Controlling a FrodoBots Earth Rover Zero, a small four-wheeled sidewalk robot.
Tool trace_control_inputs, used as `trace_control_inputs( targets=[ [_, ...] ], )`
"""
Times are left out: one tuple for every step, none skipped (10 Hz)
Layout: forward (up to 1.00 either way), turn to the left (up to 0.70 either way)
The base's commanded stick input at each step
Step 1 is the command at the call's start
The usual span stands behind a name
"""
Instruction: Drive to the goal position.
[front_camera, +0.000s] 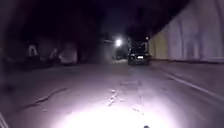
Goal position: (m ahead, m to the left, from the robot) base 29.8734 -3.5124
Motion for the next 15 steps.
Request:
trace_control_inputs(
  targets=[
    [0.70, 0.00],
    [0.70, 0.00],
    [0.70, 0.00],
    [0.70, 0.00],
    [0.70, 0.00],
    [0.70, 0.00],
    [0.70, 0.00],
    [0.70, 0.00],
    [0.70, 0.00],
    [0.70, 0.00],
    [0.70, 0.00],
    [0.70, 0.00],
    [0.70, 0.00],
    [0.70, 0.00],
    [0.70, 0.00]
  ],
)
